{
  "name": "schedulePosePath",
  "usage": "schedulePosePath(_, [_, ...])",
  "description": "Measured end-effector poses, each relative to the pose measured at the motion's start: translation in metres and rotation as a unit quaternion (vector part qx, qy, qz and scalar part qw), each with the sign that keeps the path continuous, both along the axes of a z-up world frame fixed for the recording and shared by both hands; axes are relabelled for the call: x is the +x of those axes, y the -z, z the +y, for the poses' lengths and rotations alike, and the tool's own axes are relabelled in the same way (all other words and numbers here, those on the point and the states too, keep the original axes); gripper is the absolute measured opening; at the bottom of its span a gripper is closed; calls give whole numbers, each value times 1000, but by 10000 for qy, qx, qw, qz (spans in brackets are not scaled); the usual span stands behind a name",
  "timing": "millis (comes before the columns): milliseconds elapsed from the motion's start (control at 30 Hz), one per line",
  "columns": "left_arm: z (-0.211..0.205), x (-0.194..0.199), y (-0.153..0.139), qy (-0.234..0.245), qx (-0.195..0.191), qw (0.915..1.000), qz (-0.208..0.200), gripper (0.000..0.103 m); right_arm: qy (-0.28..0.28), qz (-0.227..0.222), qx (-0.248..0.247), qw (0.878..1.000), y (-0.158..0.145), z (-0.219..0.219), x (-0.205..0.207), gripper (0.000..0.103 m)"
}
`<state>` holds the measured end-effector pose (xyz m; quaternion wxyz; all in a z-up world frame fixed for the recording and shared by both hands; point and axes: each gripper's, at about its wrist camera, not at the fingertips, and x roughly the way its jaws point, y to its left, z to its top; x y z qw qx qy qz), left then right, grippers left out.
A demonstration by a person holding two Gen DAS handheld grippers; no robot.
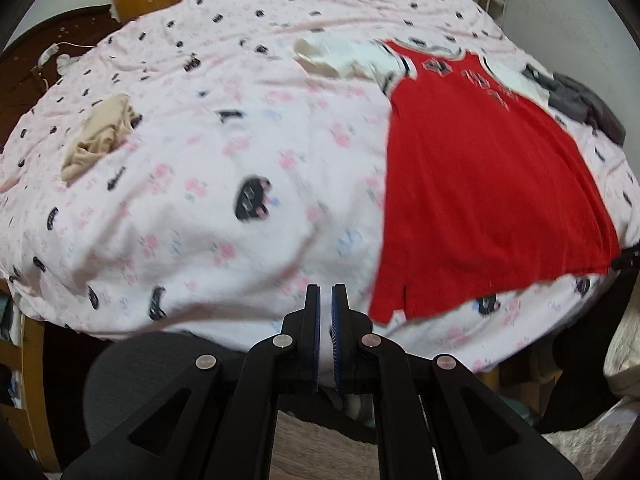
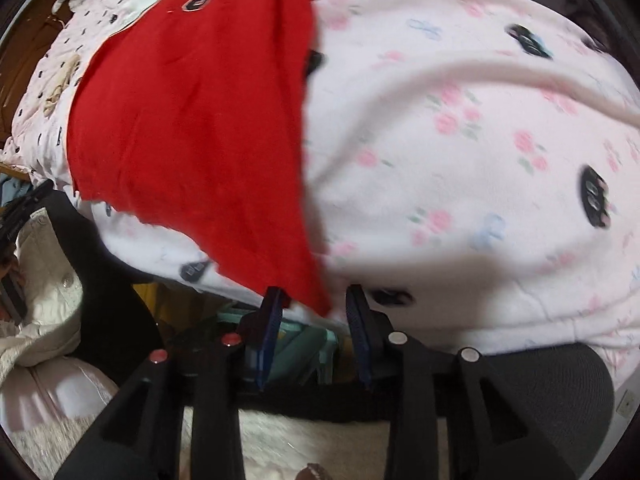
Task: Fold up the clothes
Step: 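Open both grippers and release the jersey hem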
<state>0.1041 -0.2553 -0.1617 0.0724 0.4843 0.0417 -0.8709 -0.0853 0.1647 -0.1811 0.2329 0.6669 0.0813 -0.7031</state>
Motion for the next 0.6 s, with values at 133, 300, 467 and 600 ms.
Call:
schedulePosePath(133, [-9, -11, -16, -129, 183, 9990, 374, 51, 202, 325, -97, 9992, -20, 21, -10, 34])
schedulePosePath(300, [-12, -49, -36, 13, 380, 9944, 988, 65, 508, 1001, -441, 9927, -54, 27, -33, 34])
schedulePosePath(467, [-27, -99, -42, 16, 746, 9880, 1350, 66, 453, 1724, -640, 9819, -78, -4, -53, 35])
schedulePosePath(600, [-39, -131, -35, -64, 940, 9845, 1481, 67, 405, 2124, -748, 9735, -86, -37, -64, 40])
